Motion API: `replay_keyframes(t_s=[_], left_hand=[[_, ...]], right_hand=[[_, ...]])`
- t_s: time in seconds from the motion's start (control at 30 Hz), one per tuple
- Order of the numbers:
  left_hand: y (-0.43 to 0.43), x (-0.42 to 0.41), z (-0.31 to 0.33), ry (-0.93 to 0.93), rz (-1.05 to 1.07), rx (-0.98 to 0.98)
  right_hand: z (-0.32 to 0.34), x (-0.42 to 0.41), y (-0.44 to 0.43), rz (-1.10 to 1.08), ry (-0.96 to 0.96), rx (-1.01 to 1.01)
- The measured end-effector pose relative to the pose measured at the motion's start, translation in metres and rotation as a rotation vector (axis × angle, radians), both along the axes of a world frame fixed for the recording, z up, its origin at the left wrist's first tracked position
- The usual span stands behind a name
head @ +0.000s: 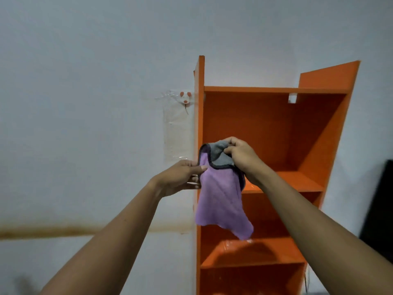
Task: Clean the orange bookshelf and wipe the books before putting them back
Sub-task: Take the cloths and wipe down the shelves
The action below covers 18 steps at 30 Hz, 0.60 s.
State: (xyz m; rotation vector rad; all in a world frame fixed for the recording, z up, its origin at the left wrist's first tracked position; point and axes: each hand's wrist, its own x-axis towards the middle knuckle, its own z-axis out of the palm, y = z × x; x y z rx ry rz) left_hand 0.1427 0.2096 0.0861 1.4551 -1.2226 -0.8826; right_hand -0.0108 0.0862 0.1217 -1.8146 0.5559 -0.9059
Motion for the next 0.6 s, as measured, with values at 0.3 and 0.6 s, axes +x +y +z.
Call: replay_keyframes(t_s=[0.3,0.6], left_hand=[[-0.026,-0.064,-0.002,0.096,0.008,-0.142],[-0.067,-0.093,0.006,0.056,0.078,-0.220]], right_hand=[[-0.056,-0.083,-0.012,-0.233,0.055,0.075],[-0.063,-0.106,-0.032,-0.037,0.030,0.064]])
